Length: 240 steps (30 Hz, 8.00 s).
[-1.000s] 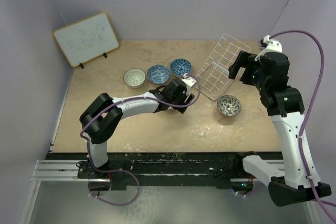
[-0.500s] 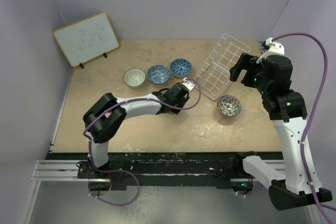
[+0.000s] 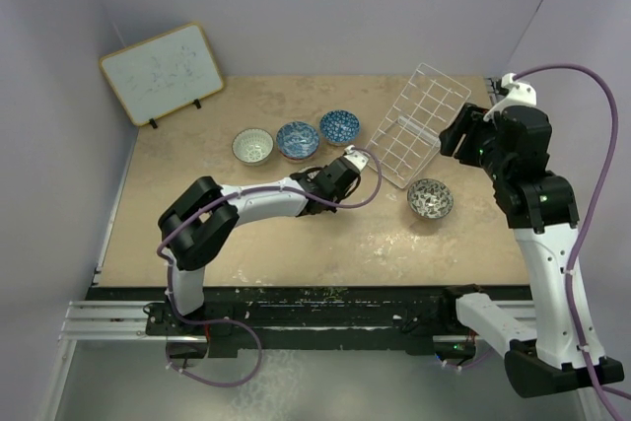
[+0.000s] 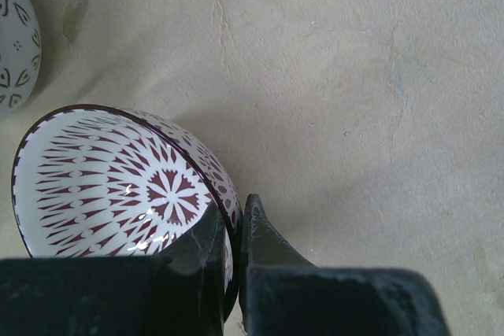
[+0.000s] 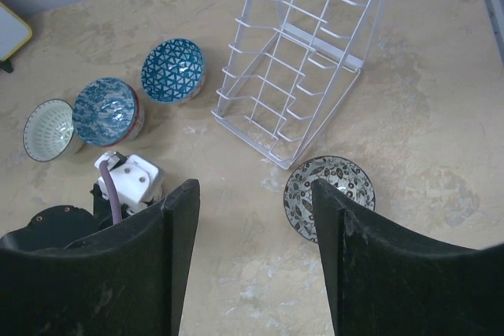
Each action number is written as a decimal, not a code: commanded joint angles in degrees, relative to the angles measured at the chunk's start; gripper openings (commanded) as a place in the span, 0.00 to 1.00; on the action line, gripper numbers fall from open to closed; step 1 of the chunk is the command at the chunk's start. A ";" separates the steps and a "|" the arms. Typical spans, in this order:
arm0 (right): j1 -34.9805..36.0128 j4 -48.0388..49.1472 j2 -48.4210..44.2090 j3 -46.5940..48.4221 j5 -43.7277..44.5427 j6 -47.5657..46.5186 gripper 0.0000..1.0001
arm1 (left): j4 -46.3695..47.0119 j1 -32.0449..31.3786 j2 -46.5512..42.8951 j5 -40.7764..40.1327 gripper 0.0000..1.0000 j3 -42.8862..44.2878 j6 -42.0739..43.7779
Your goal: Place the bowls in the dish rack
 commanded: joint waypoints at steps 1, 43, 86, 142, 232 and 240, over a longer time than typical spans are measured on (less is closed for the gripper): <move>-0.21 -0.51 -1.03 1.94 0.88 -0.04 0.61 | -0.57 -0.60 -3.12 3.34 0.00 2.09 -5.24; -0.21 -5.69 -7.46 -2.82 -11.11 1.95 0.55 | 97.48 -0.46 11.00 -4.72 0.00 -7.01 -65.11; 0.49 -5.40 -8.97 -7.31 -11.62 1.73 0.55 | 108.81 -3.62 31.47 -15.96 0.00 9.11 -70.64; 0.50 -4.14 -9.69 -9.83 -17.38 0.54 0.55 | 104.08 -2.91 34.44 -14.09 0.98 3.16 -82.53; 0.49 -9.19 -4.69 16.69 -3.51 2.25 0.65 | 0.88 -16.16 37.61 18.96 0.57 54.45 23.88; 0.49 -9.15 -5.36 15.93 -2.48 3.06 0.62 | 2.13 -16.24 35.81 18.19 0.24 52.57 23.20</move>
